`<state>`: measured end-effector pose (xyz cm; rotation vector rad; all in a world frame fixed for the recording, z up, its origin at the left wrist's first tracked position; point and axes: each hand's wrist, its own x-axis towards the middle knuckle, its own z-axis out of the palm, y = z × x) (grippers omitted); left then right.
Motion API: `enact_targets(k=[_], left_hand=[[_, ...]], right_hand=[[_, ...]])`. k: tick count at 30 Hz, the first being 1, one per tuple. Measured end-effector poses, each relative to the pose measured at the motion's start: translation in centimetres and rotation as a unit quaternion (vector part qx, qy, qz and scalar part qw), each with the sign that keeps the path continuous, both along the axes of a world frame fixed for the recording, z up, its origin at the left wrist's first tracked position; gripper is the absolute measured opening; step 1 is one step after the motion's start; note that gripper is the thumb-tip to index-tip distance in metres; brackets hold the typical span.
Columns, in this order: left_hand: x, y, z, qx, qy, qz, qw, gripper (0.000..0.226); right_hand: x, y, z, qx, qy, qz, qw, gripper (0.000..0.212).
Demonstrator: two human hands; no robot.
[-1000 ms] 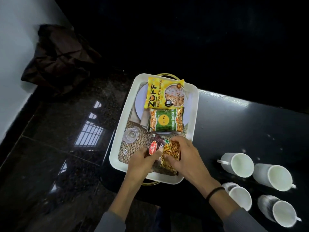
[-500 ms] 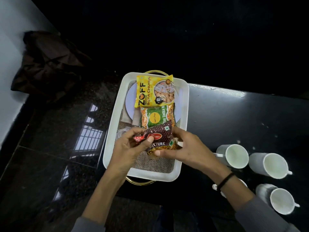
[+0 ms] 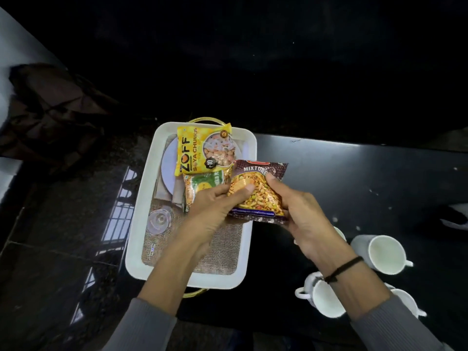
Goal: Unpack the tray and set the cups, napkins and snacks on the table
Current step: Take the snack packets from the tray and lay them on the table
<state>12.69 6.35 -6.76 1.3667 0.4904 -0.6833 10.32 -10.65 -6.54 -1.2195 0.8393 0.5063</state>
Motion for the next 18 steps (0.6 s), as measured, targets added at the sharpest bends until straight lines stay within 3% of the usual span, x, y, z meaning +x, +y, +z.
enact_targets(k=[5,11,14,16,18], left_hand=[[0.2,-3.9,-1.6,0.003,0.028,-0.015,1.0,0.025],[2.3,-8.3,-3.3,0.027,-0.017,-0.035,0.999,0.036],[3.8,-9.2,-4.4,0.133,-0.07,-0.11,0.982,0.043],[4.5,-8.9,-4.9,0.242,-0.11,-0.176,0.948,0.052],[4.6,-8.6,-5.3,0.291,-0.149,-0.199,0.924,0.057]], right_hand=[[0.0,-3.5,-0.7,-0.042,0.004,0.015,0.999,0.044],[1.9,-7.2,-2.6,-0.153,-0.055,0.001,0.987,0.038],[3.4,-8.3,-4.6,-0.216,-0.057,0.017,0.975,0.035],[3.8,-8.9,-5.7,-0.316,-0.062,0.073,0.944,0.037],[3.9,-9.1,-6.3,-0.389,-0.093,0.114,0.909,0.035]])
